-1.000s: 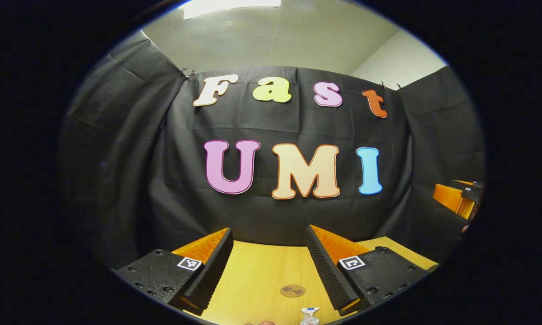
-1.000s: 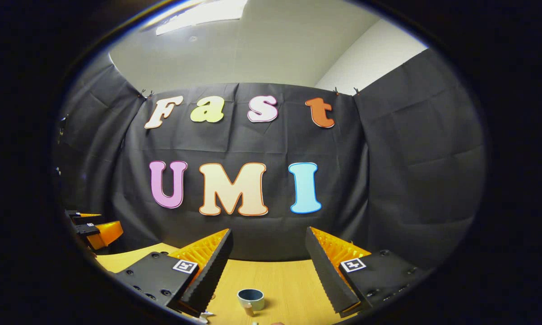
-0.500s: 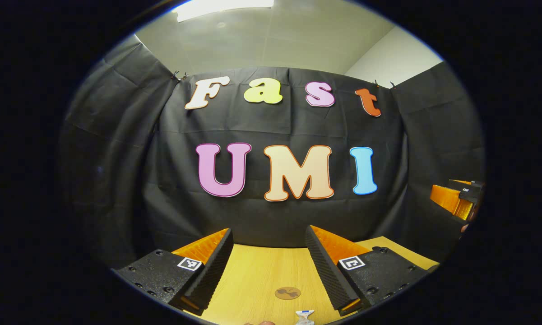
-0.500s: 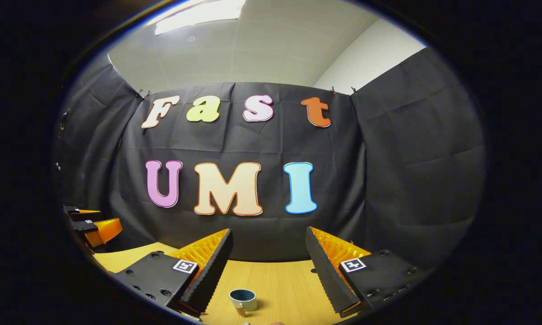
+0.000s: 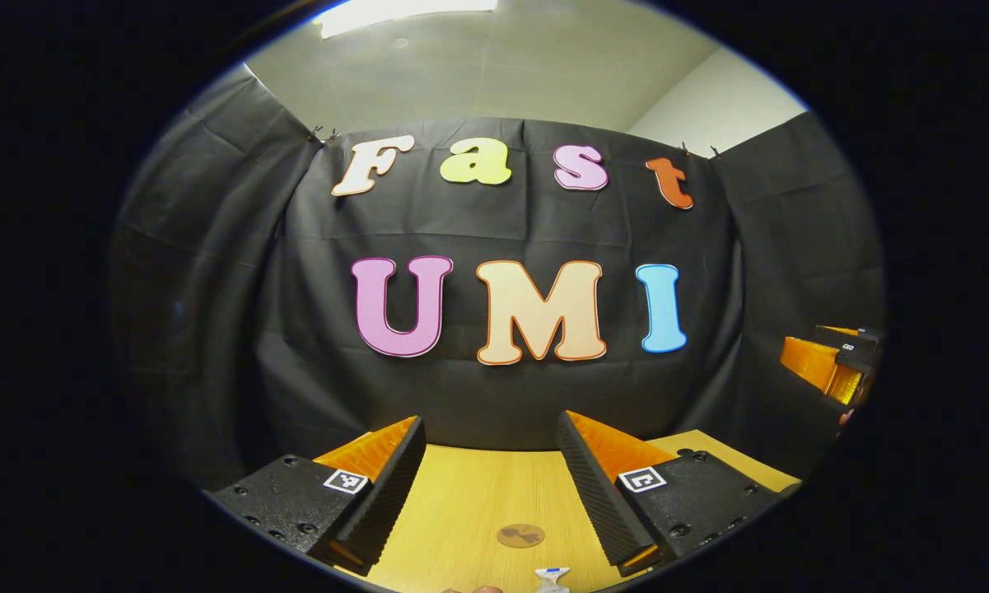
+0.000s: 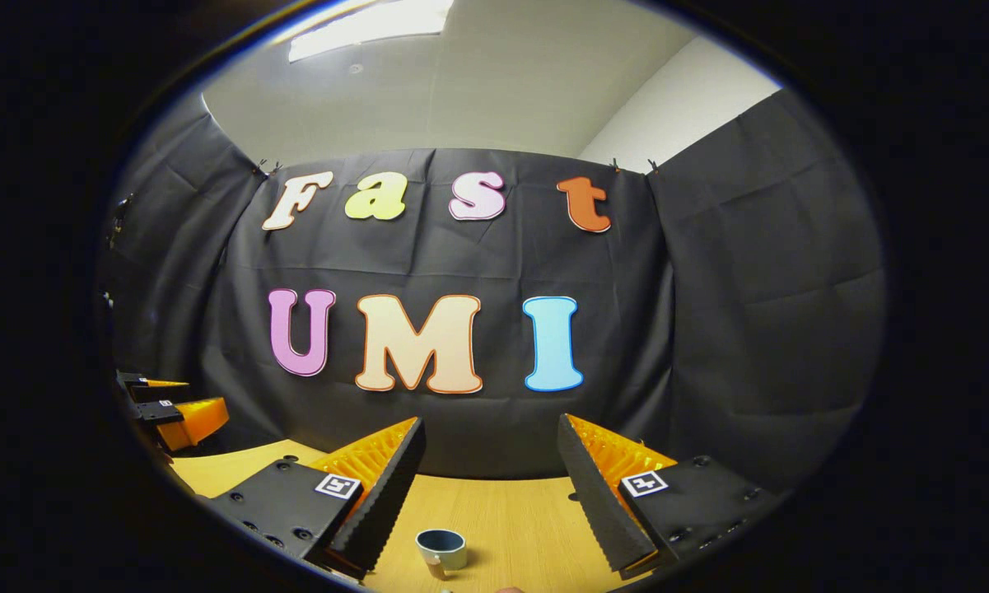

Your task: Put the toothbrush and toothpaste on the desktop into the cup, then pick up the cup and place it on the coaster on the desktop.

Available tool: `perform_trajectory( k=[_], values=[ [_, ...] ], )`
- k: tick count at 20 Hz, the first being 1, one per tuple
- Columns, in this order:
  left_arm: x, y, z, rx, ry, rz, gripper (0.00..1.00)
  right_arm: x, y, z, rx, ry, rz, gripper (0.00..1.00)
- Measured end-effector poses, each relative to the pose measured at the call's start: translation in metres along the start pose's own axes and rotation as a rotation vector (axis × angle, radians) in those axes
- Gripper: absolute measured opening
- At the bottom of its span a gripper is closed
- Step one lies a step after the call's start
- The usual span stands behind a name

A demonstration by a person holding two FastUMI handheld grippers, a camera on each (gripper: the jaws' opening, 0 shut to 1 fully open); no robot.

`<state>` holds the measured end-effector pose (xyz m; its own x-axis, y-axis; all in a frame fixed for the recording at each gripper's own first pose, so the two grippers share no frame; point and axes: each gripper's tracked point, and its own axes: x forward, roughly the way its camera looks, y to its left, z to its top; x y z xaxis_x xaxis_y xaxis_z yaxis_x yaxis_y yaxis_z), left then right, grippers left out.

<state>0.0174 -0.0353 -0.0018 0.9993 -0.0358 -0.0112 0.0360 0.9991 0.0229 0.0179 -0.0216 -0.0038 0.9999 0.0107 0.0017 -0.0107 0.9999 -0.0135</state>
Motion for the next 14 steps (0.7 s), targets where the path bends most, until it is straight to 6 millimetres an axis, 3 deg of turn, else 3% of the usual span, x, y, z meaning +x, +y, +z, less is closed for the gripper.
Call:
perform_trajectory(
  k=[4,14],
  values=[
    [0.001,-0.007,-0.008,0.0,0.023,-0.011,0.94,0.002,-0.001,-0.003,0.005,0.003,0.008,0.99],
    [0.001,-0.025,-0.055,0.009,0.147,-0.049,0.94,0.005,-0.007,-0.011,-0.001,0.019,0.014,1.0]
  ],
)
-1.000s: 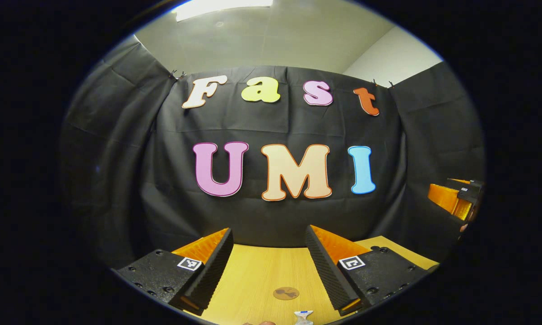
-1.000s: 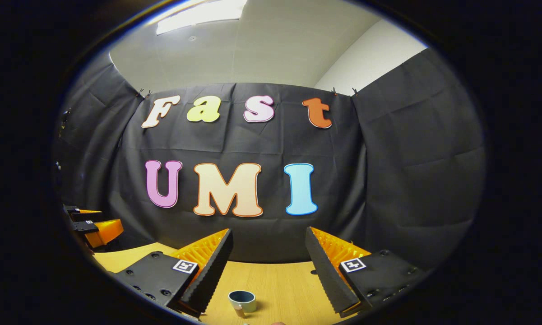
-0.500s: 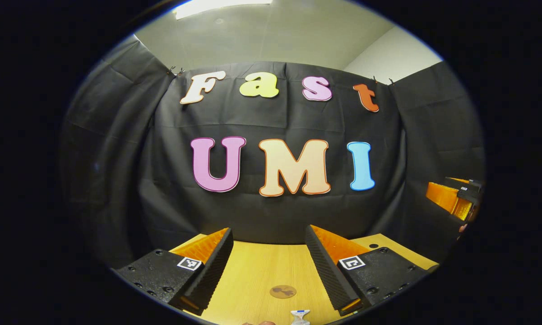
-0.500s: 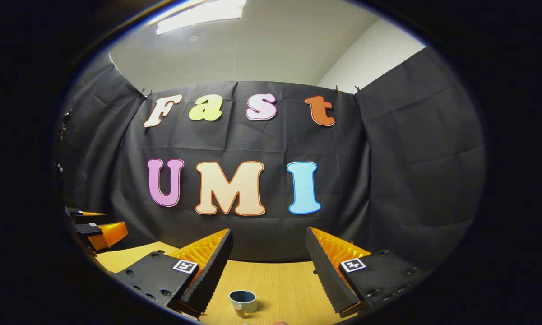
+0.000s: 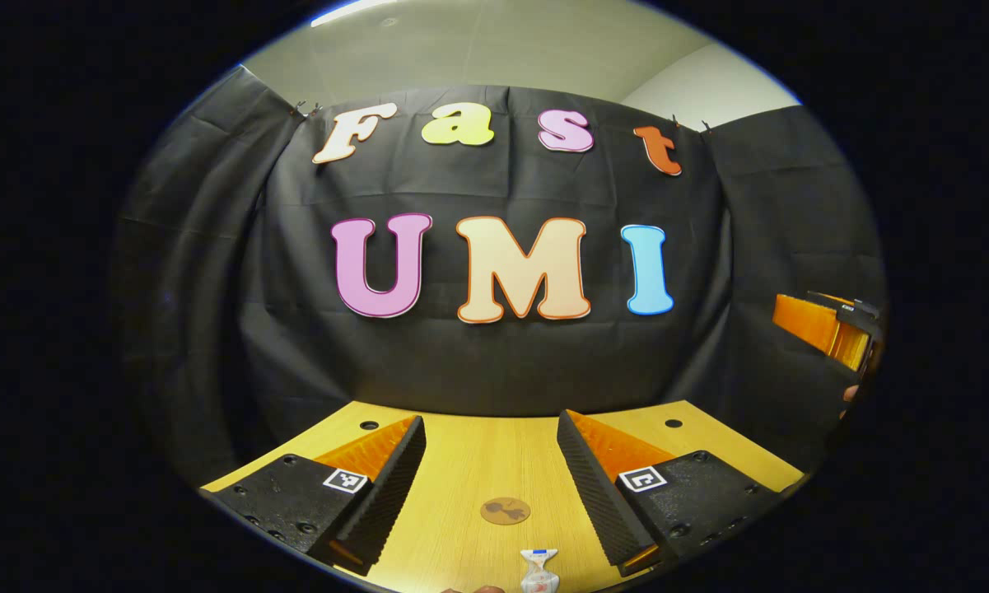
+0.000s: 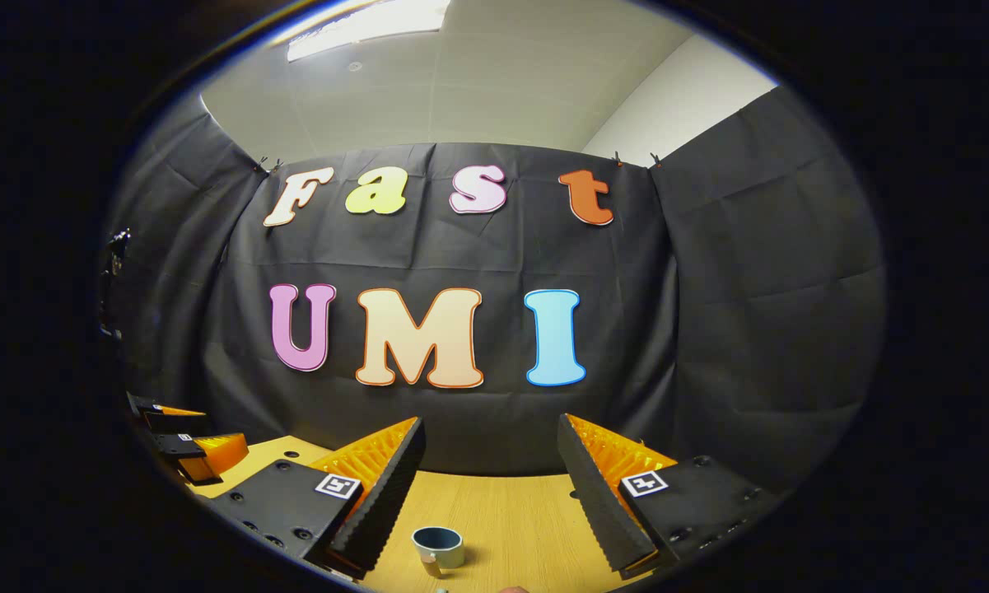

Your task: Put the toothbrush and toothpaste on the desktop into the cup, then pick up the cup and place it on the coaster on the desktop.

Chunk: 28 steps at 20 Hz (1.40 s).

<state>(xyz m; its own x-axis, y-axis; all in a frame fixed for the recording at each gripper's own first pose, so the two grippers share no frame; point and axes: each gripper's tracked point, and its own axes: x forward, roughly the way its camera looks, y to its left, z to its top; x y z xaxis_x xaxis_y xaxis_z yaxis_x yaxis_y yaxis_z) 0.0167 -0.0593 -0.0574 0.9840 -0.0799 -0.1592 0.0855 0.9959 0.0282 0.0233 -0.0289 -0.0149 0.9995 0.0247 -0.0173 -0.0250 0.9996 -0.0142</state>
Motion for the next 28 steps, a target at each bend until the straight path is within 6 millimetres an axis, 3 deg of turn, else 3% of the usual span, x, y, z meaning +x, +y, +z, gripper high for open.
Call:
perform_trajectory(
  k=[6,9,21,28],
  values=[
    [0.004,-0.005,-0.025,0.002,0.071,-0.019,0.94,-0.001,0.001,-0.023,0.001,0.056,0.004,0.99],
    [0.005,-0.004,-0.027,0.004,0.078,-0.019,0.95,-0.002,0.005,-0.046,-0.01,0.103,0.013,0.99],
    [0.004,0.009,-0.013,0.034,0.03,-0.003,0.94,-0.018,0.037,-0.19,-0.099,0.466,0.089,0.99],
    [0.0,0.027,-0.006,0.05,0.008,0.039,0.94,-0.029,0.039,-0.267,-0.124,0.669,0.097,0.99]
  ],
)
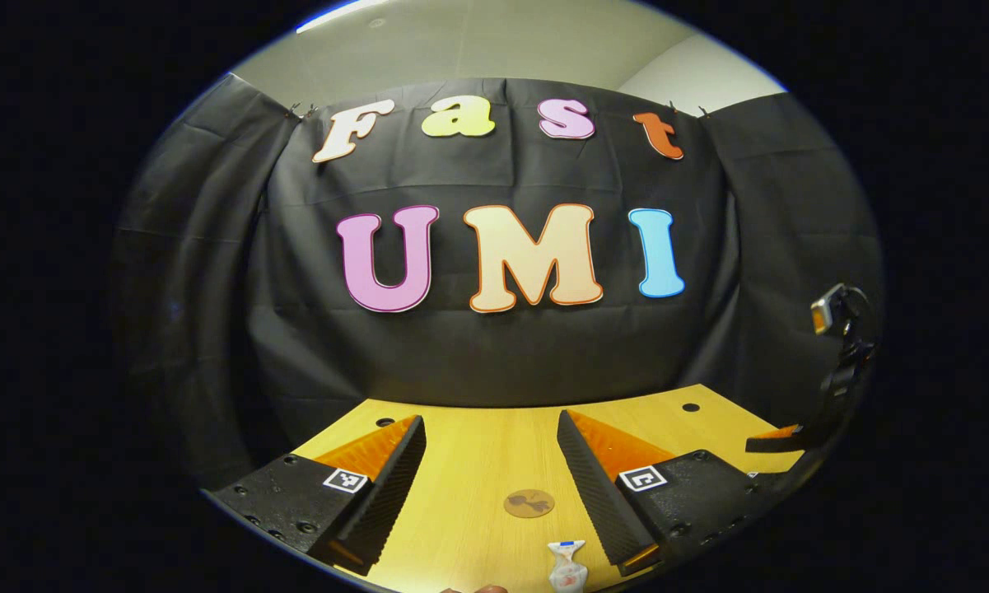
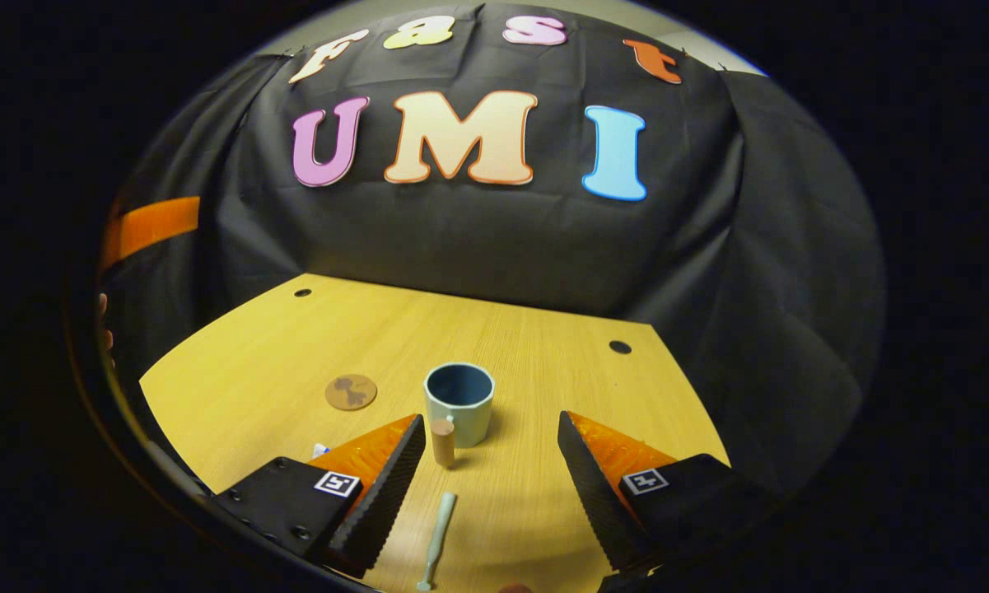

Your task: Put the toothbrush and toothpaste on the desktop into the cup, then pick up the cup and place it on the coaster on the desktop.

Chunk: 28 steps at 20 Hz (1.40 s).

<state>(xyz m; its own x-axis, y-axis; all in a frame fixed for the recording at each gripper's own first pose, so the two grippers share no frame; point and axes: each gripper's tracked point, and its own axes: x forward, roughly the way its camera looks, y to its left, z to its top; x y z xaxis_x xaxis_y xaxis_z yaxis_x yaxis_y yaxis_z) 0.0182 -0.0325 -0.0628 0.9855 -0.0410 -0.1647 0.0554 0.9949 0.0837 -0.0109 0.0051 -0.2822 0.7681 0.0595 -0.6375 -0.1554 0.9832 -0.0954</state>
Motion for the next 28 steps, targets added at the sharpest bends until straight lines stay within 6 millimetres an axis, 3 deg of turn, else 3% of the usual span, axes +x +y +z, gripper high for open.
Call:
perform_trajectory(
  k=[5,12,22,24,26,27,28],
  values=[
    [-0.003,0.014,0.0,0.006,-0.002,0.032,0.94,0.024,0.003,-0.057,0.019,0.18,0.0,1.0],
    [-0.007,0.034,-0.003,0.01,0.007,0.082,0.94,0.036,0.018,-0.127,0.064,0.443,0.027,1.0],
    [-0.013,0.052,-0.013,0.003,0.029,0.127,0.94,0.035,0.028,-0.16,0.042,0.596,0.052,0.99],
    [-0.014,0.051,-0.015,0.001,0.035,0.124,0.94,0.033,0.032,-0.162,0.025,0.624,0.073,0.94],
    [-0.014,0.049,-0.015,0.001,0.034,0.12,0.94,0.03,0.034,-0.165,0.008,0.662,0.083,0.83],
    [-0.014,0.049,-0.015,0.002,0.034,0.117,0.94,0.029,0.034,-0.165,0.001,0.681,0.087,0.72],
    [-0.013,0.048,-0.015,0.002,0.035,0.114,0.94,0.028,0.034,-0.166,-0.007,0.699,0.092,0.7]
  ],
)
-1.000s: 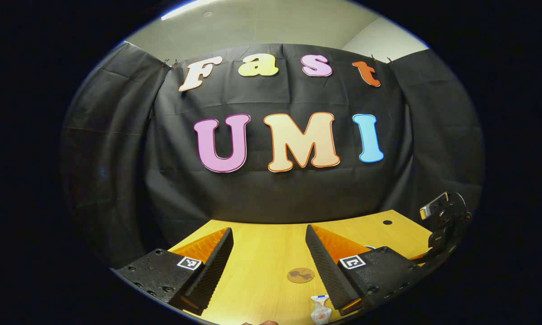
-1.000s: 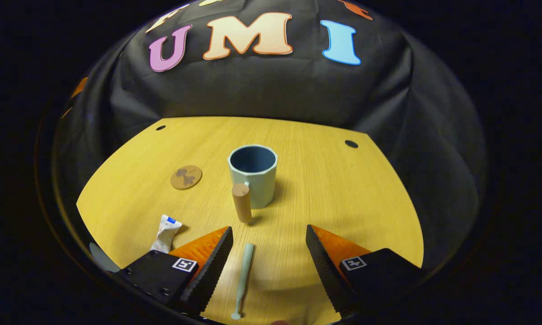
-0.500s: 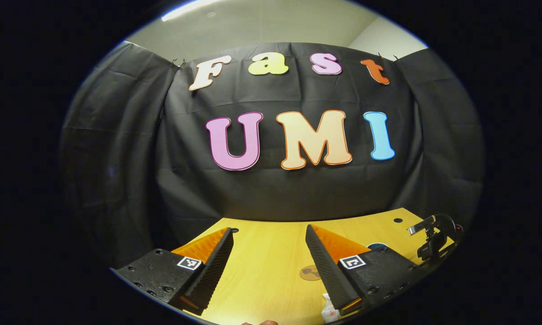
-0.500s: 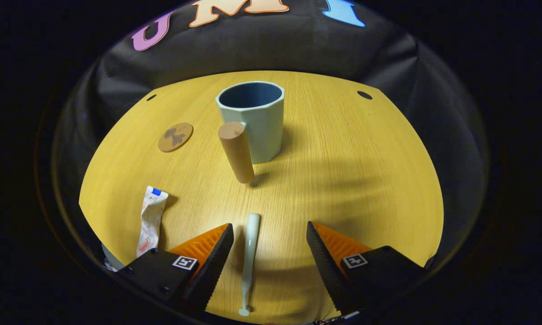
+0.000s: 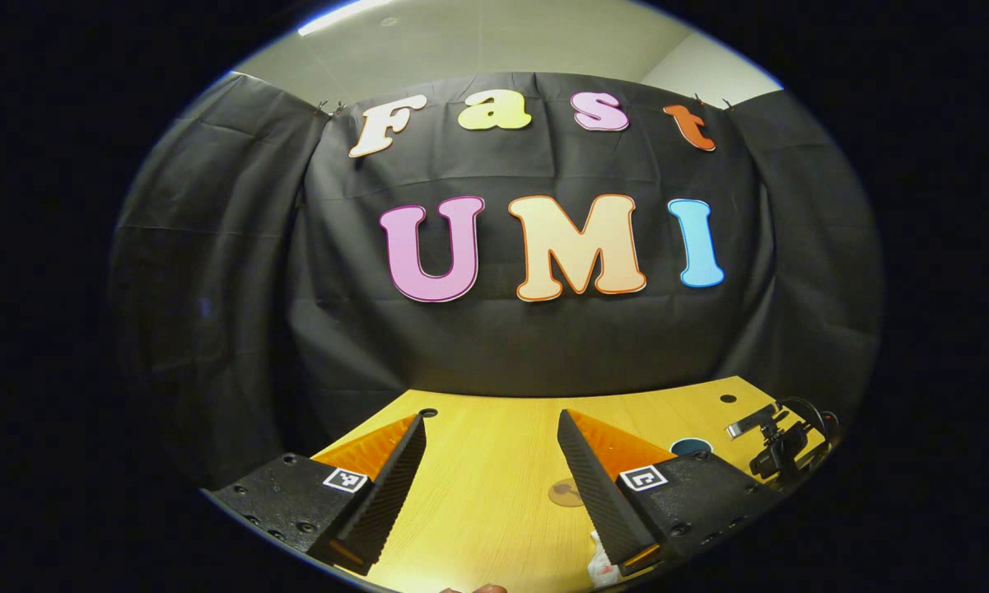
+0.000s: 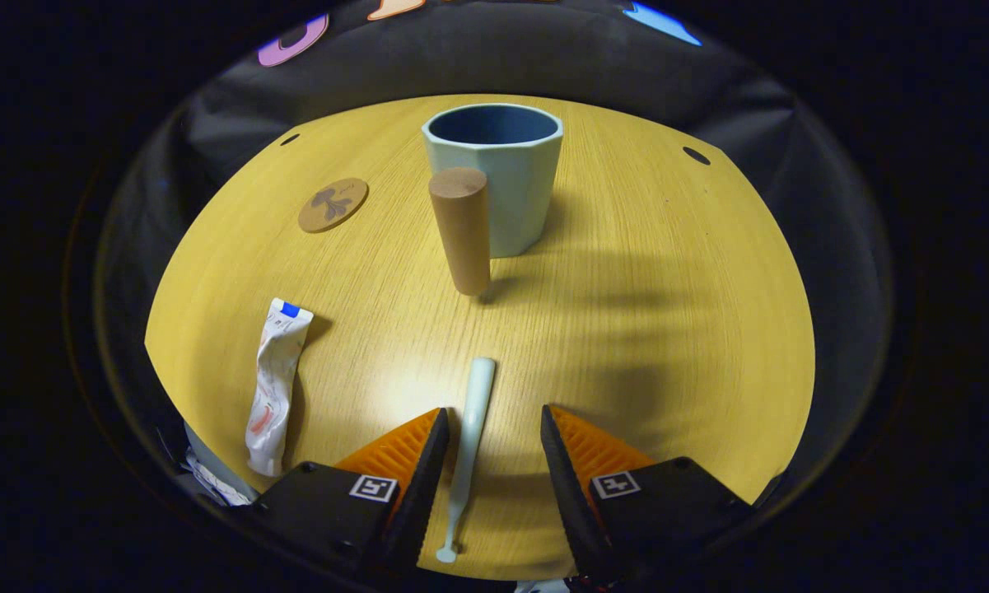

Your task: Put the toothbrush and toothpaste on the desktop into the cup, then pick up the cup and place it on the coaster on the desktop.

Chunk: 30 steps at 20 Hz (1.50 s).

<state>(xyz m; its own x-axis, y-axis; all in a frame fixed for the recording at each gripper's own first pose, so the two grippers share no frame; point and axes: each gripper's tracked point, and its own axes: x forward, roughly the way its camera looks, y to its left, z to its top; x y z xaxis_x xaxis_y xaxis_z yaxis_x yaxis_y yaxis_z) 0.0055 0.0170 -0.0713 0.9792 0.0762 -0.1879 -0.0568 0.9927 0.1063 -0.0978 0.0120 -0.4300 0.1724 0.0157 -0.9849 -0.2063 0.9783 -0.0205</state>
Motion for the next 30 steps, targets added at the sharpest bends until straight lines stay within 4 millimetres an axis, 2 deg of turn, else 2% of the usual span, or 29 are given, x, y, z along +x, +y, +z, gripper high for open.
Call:
perform_trajectory(
  k=[2,3,4,6,7,8,9,11,13,14,15,21,25,30],
  values=[
    [0.001,-0.002,-0.002,-0.001,0.004,-0.007,0.94,0.001,0.0,-0.001,-0.016,0.05,0.004,0.7],
    [0.001,-0.004,-0.003,-0.001,0.006,-0.009,0.94,0.001,0.0,-0.002,-0.015,0.077,0.006,0.67],
    [0.002,-0.005,-0.004,-0.003,0.008,-0.012,0.94,0.001,0.0,-0.002,-0.021,0.099,0.009,0.58],
    [0.002,-0.008,-0.006,-0.007,0.014,-0.02,0.94,0.0,-0.002,0.0,-0.04,0.13,0.011,0.56],
    [0.003,-0.01,-0.007,-0.009,0.017,-0.027,0.94,0.002,-0.001,-0.001,-0.032,0.138,0.009,0.46],
    [0.004,-0.012,-0.008,-0.009,0.02,-0.034,0.94,0.003,-0.001,0.0,-0.038,0.146,0.012,0.31],
    [0.005,-0.014,-0.011,-0.011,0.027,-0.041,0.94,0.004,-0.001,-0.001,-0.026,0.14,0.021,0.33],
    [0.007,-0.023,-0.02,-0.017,0.055,-0.067,0.95,0.002,0.0,0.0,-0.028,0.144,0.032,0.16],
    [0.009,-0.036,-0.03,-0.024,0.094,-0.111,0.95,0.003,-0.001,0.001,-0.024,0.143,0.033,0.16],
    [0.01,-0.044,-0.038,-0.03,0.122,-0.137,0.95,0.002,0.0,0.001,-0.022,0.142,0.032,0.13],
    [0.012,-0.053,-0.05,-0.039,0.158,-0.166,0.95,0.003,-0.001,0.002,-0.02,0.14,0.03,0.16],
    [0.012,-0.094,-0.12,-0.067,0.401,-0.276,0.95,0.003,0.0,0.003,-0.01,0.135,0.036,0.16],
    [0.01,-0.112,-0.163,-0.059,0.549,-0.315,0.95,0.003,-0.001,0.003,-0.003,0.127,0.04,0.16],
    [0.006,-0.127,-0.202,-0.072,0.692,-0.341,0.96,0.003,-0.001,0.002,0.006,0.122,0.046,0.16]
  ],
)
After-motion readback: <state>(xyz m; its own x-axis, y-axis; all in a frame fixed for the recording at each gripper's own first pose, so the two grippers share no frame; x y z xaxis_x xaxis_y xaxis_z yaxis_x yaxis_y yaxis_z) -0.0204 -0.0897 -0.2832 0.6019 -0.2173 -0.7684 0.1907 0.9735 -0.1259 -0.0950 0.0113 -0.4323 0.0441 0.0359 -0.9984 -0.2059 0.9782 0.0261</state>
